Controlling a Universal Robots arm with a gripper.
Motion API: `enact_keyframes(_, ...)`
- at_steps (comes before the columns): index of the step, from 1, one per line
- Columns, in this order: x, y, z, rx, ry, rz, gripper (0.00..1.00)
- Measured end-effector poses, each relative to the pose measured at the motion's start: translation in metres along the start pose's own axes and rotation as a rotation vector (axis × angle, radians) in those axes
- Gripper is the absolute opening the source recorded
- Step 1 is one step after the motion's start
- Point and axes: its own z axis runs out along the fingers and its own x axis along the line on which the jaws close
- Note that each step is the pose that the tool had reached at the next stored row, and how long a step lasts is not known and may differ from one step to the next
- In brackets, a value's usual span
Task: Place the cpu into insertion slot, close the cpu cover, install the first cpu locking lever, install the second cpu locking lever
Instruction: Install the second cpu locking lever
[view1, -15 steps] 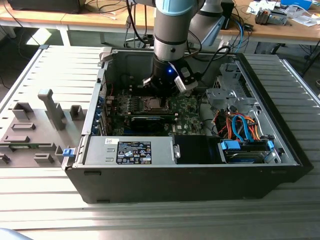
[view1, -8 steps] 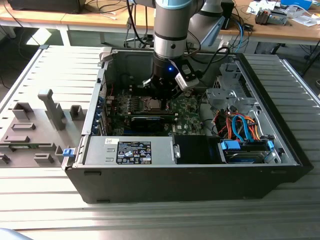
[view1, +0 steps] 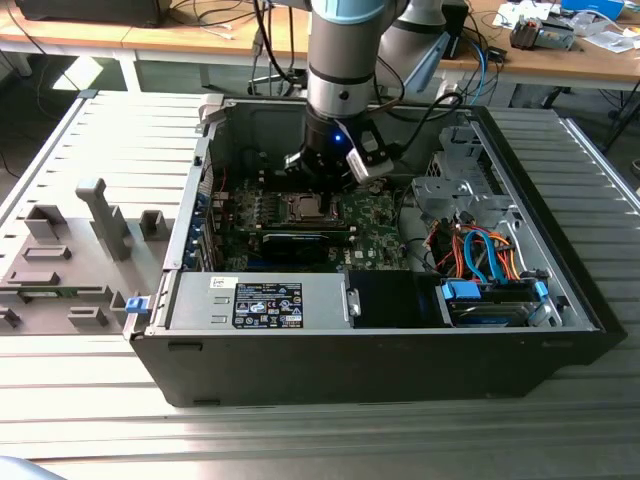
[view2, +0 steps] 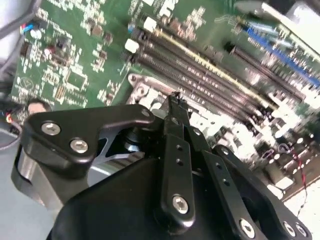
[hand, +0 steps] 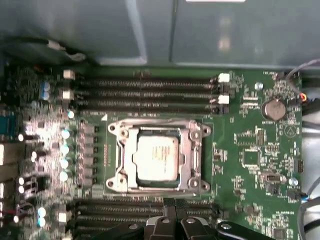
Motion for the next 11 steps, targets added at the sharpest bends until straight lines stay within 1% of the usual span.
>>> enact_keyframes(2, 0.0043, 0.0001, 0.0, -0.0477, -0.0012, 0.001, 0.11)
enact_keyframes(3, 0.0063, 0.0002, 0.0, -0.0661, -0.002, 0.002, 0.11)
enact_keyframes(5, 0.0073, 0.0002, -0.0007, -0.0663, -0.0038, 0.004, 0.11)
enact_keyframes(6, 0.0073, 0.0002, -0.0021, -0.0654, -0.0039, 0.005, 0.11)
enact_keyframes(8, 0.0074, 0.0005, -0.0074, -0.0633, -0.0039, 0.006, 0.11)
enact_keyframes(9, 0.0074, 0.0009, -0.0133, -0.0624, -0.0038, 0.006, 0.11)
enact_keyframes(11, 0.0074, 0.0009, -0.0165, -0.0624, -0.0039, 0.006, 0.11)
